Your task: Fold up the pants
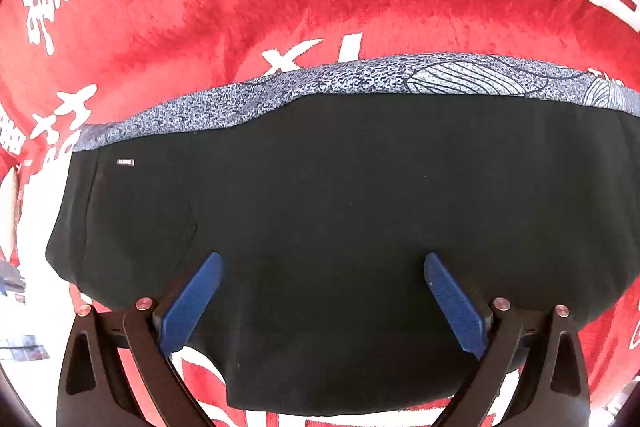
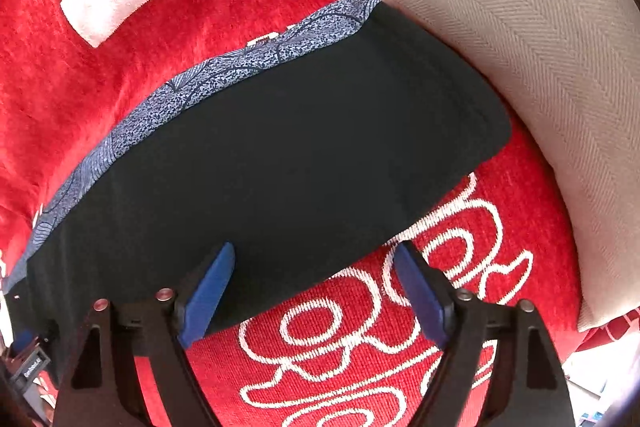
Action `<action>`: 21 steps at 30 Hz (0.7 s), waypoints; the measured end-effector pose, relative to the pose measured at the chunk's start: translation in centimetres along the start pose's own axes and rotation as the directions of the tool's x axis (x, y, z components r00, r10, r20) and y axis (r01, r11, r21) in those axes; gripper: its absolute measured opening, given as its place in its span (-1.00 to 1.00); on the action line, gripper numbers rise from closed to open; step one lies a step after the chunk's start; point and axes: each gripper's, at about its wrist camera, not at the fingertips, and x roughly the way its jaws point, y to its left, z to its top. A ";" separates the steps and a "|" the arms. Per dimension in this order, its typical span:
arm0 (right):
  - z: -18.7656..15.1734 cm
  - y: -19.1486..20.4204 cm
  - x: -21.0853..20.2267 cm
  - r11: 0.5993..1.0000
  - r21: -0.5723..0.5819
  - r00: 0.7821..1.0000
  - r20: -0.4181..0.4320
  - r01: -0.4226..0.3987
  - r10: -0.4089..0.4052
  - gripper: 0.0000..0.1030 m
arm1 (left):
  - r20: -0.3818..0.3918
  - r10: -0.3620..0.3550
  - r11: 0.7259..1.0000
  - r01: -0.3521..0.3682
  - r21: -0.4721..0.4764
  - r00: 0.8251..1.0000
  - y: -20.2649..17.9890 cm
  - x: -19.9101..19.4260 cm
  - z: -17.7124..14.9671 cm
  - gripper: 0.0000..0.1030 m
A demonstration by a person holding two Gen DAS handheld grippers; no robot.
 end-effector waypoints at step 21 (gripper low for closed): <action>-5.0 -8.7 -3.0 0.824 0.305 0.873 0.057 -0.477 0.484 0.68 | 0.010 -0.152 0.983 0.150 0.107 0.988 -7.8 -5.2 0.2 0.98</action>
